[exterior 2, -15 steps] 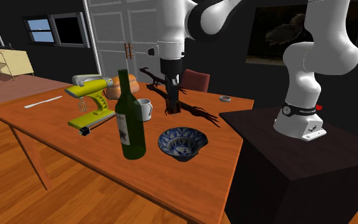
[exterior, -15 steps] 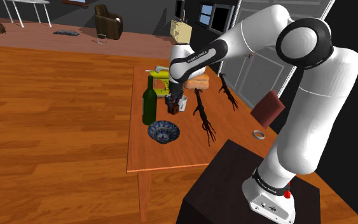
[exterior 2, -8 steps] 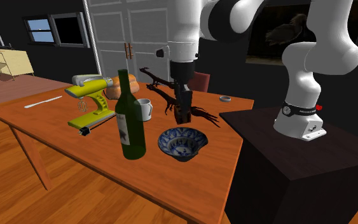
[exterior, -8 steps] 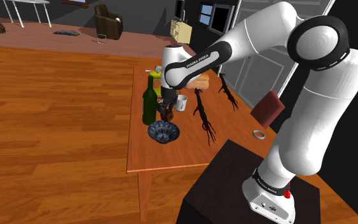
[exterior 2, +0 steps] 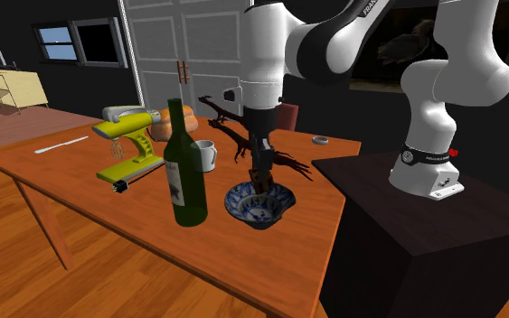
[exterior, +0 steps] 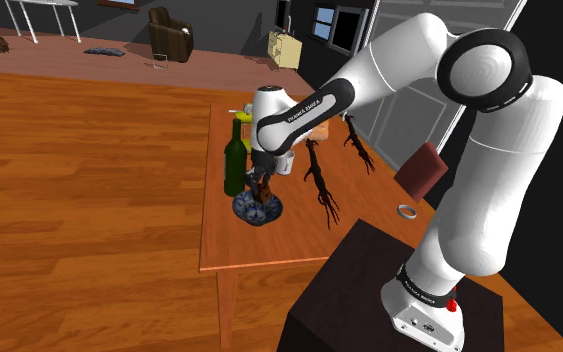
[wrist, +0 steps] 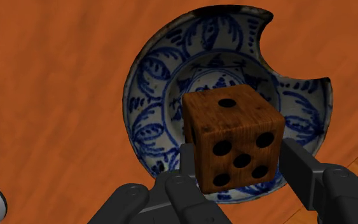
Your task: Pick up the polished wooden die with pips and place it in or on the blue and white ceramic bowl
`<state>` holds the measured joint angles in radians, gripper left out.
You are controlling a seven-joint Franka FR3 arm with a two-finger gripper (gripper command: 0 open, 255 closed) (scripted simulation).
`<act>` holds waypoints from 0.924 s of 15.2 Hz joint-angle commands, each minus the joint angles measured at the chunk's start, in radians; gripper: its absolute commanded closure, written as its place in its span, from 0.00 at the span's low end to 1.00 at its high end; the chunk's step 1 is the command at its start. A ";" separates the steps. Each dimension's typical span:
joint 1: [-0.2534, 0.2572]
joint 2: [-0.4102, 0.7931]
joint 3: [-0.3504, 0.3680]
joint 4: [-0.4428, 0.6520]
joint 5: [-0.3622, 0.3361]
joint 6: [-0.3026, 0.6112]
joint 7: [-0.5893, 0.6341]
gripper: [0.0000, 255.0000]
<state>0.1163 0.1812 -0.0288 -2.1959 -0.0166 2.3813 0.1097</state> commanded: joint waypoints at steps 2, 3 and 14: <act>0.000 0.028 0.000 -0.009 0.001 0.038 0.000 1.00; 0.000 0.038 0.000 -0.012 0.001 0.051 0.000 1.00; -0.001 0.074 0.001 -0.019 0.001 0.093 0.000 1.00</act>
<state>0.1156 0.2553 -0.0283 -2.2145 -0.0152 2.4745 0.1098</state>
